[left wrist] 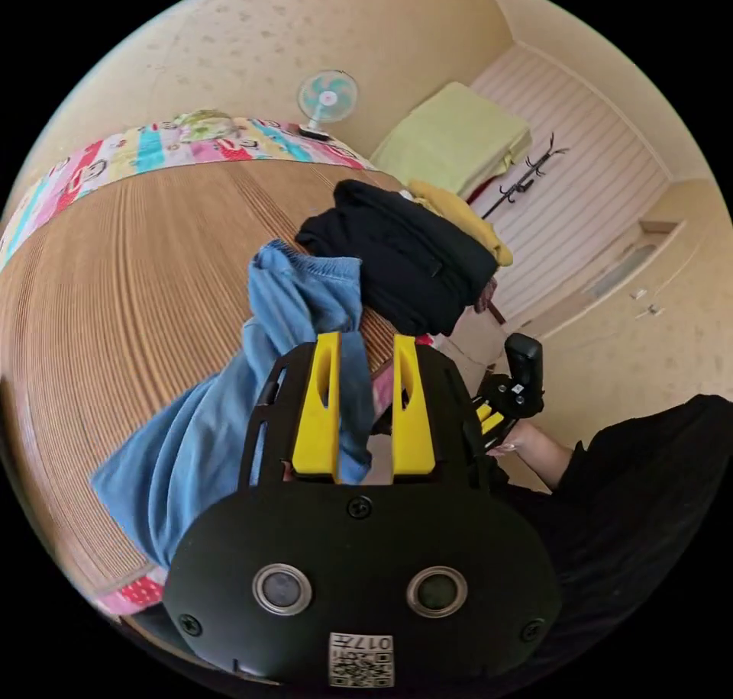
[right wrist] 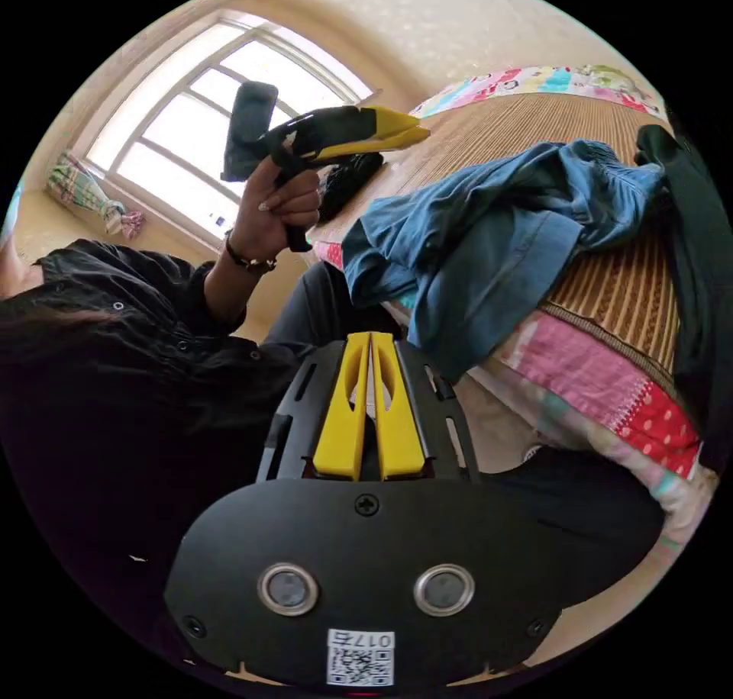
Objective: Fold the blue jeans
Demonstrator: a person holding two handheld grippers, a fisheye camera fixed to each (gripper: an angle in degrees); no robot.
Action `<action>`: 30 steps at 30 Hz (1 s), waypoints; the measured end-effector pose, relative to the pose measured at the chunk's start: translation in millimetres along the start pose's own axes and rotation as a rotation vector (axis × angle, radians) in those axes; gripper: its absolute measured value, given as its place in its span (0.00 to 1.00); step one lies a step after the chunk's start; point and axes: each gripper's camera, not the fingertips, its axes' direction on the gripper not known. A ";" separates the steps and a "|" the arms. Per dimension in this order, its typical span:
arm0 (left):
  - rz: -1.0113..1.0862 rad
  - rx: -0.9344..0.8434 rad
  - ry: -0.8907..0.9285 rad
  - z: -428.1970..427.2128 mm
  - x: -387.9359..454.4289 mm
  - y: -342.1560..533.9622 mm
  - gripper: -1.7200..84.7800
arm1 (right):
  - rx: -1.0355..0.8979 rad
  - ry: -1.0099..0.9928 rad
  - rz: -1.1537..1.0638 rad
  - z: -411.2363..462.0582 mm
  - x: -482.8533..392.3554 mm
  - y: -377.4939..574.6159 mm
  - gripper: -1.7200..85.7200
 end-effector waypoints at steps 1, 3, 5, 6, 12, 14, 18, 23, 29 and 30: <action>0.021 -0.007 -0.018 11.9 7.2 -12.0 0.15 | 0.043 -0.001 0.014 -9.4 2.1 3.2 0.02; 0.058 -0.054 -0.154 69.5 27.9 -53.7 0.15 | 0.186 0.017 0.060 -37.9 5.9 14.9 0.02; 0.046 -0.121 -0.284 118.1 29.6 -72.6 0.15 | 0.253 0.032 0.080 -50.4 5.2 21.9 0.03; 0.042 -0.179 -0.360 150.3 24.8 -77.0 0.14 | 0.280 0.033 0.088 -56.0 4.6 26.0 0.03; -0.029 0.002 -0.220 112.9 -5.2 -25.9 0.08 | 0.316 0.177 0.155 -78.2 7.4 44.1 0.04; -0.092 0.133 -0.075 60.1 -20.9 -4.4 0.07 | 0.348 0.333 0.196 -82.5 8.3 43.6 0.07; -0.116 0.274 -0.063 -49.1 -29.0 39.6 0.07 | 0.476 0.391 0.285 -78.6 37.9 13.0 0.13; -0.076 0.348 -0.116 -134.8 -18.1 91.6 0.07 | 0.538 0.408 0.569 -38.0 106.3 -54.5 0.17; -0.108 0.513 -0.200 -225.2 -9.9 164.7 0.06 | 0.505 0.314 0.549 -17.0 119.7 -120.8 0.04; -0.099 0.564 -0.232 -251.9 -4.3 177.9 0.06 | 0.608 0.302 0.462 -37.2 90.6 -121.4 0.03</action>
